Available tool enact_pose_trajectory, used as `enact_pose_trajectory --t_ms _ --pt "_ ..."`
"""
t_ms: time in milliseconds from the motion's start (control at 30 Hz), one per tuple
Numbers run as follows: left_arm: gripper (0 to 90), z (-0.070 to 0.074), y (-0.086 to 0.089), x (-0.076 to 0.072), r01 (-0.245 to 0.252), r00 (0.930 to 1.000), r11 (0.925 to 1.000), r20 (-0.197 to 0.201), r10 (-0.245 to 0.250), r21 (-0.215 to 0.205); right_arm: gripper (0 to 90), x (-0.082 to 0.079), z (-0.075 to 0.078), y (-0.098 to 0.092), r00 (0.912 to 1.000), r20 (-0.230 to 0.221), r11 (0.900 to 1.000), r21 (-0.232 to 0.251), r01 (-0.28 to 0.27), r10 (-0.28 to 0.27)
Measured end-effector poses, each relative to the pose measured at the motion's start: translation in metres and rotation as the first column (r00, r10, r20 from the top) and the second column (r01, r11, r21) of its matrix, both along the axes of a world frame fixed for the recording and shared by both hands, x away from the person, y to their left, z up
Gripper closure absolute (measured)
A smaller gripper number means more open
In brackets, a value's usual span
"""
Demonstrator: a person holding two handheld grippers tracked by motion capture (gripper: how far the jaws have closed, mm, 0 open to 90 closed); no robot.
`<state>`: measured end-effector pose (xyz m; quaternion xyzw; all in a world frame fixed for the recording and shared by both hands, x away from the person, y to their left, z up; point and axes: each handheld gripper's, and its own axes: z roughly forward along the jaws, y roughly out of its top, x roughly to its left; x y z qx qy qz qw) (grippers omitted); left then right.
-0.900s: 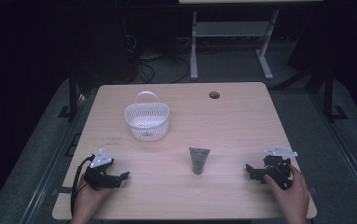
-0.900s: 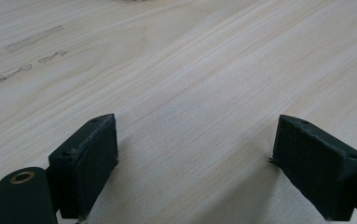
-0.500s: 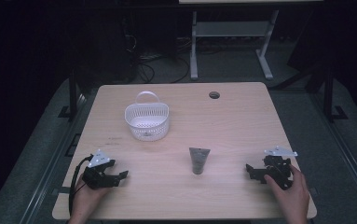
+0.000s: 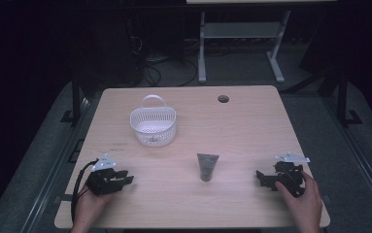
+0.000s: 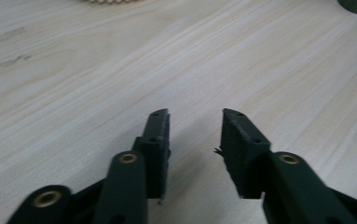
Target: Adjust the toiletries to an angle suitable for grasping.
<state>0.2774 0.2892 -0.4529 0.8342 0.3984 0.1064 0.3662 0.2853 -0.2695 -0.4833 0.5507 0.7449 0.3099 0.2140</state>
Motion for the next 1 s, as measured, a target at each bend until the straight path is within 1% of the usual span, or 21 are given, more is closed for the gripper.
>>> enact_pose_trajectory --t_ms 33,100,133,167,233,300,333,367,467,600,633,667,767,800,833,900,933,1000 --pt "66.3 0.001 -0.001 0.0 0.005 1.0 1.0 0.0 -0.005 0.0 0.0 0.0 0.0 0.0 1.0 0.0 1.0 0.0 0.0 0.0" --pt "72.3 0.003 -0.004 0.001 0.02 0.9997 0.9998 -0.013 -0.02 -0.005 0.0 0.0 0.0 0.0 1.0 0.0 1.0 0.0 0.001 -0.001" --pt "75.2 0.003 -0.004 0.001 0.02 0.9997 0.9998 -0.013 -0.02 -0.005 0.0 0.0 0.0 0.0 1.0 0.0 1.0 0.0 0.001 -0.001" --pt "75.2 0.005 -0.005 0.001 0.029 0.9994 0.9996 -0.017 -0.03 -0.004 0.0 0.0 0.0 0.0 1.0 0.0 1.0 0.0 0.0 0.0" --pt "83.0 0.008 -0.009 0.002 0.047 0.9985 0.9989 -0.027 -0.047 -0.003 0.0 0.0 0.0 0.0 1.0 0.0 1.0 0.0 0.0 0.0" --pt "87.0 0.009 -0.01 0.002 0.05 0.9984 0.9987 -0.026 -0.051 -0.004 0.0 0.0 0.0 0.0 1.0 0.0 1.0 0.0 0.0 0.0" --pt "87.0 0.01 -0.012 0.003 0.053 0.9982 0.9986 -0.028 -0.053 -0.005 0.0 0.0 0.0 0.0 1.0 0.0 1.0 0.0 0.0 0.0" --pt "89.0 0.012 -0.012 0.003 0.06 0.9978 0.9982 -0.028 -0.06 0.003 0.0 0.0 0.0 0.0 1.0 0.0 1.0 0.0 0.0 0.0" --pt "89.7 0.018 -0.018 0.005 0.071 0.9971 0.9975 -0.031 -0.07 0.008 0.0 0.0 0.0 0.0 1.0 0.0 1.0 0.0 0.0 0.0" --pt "89.7 0.021 -0.023 0.007 0.089 0.9954 0.996 -0.036 -0.088 0.011 0.0 0.0 0.0 0.0 1.0 0.0 1.0 0.0 0.0 0.0" --pt "89.8 0.023 -0.028 0.008 0.102 0.9942 0.9947 -0.036 -0.102 0.011 0.0 0.0 0.0 0.0 1.0 0.0 1.0 0.0 0.0 0.0" --pt "89.7 0.023 -0.028 0.008 0.102 0.9942 0.9947 -0.036 -0.102 0.011 0.0 0.0 0.0 0.0 1.0 0.0 1.0 0.0 0.0 0.0" --pt "89.8 0.028 -0.038 0.01 0.126 0.9914 0.992 -0.035 -0.126 0.008 0.0 0.0 0.0 0.0 1.0 0.0 1.0 0.0 0.0 0.0" --pt "89.8 0.028 -0.038 0.01 0.126 0.9914 0.992 -0.035 -0.126 0.008 0.0 0.0 0.0 0.0 1.0 0.0 1.0 0.0 0.0 0.0" --pt "89.8 0.03 -0.042 0.011 0.138 0.99 0.9904 -0.032 -0.138 0.006 0.0 0.0 0.0 0.0 1.0 0.0 1.0 0.0 0.0 0.0" --pt "89.8 0.031 -0.045 0.011 0.144 0.989 0.9896 -0.036 -0.144 0.003 0.0 0.0 0.0 0.0 1.0 0.0 1.0 0.0 0.0 0.0" --pt "89.8 0.033 -0.049 0.012 0.161 0.9864 0.9869 -0.034 -0.161 0.009 0.0 0.0 0.0 0.0 1.0 0.0 1.0 0.0 0.0 0.0" --pt "89.8 0.034 -0.052 0.012 0.164 0.9859 0.9865 -0.036 -0.164 0.004 0.0 0.0 0.0 0.0 1.0 0.0 1.0 0.0 0.0 0.0"
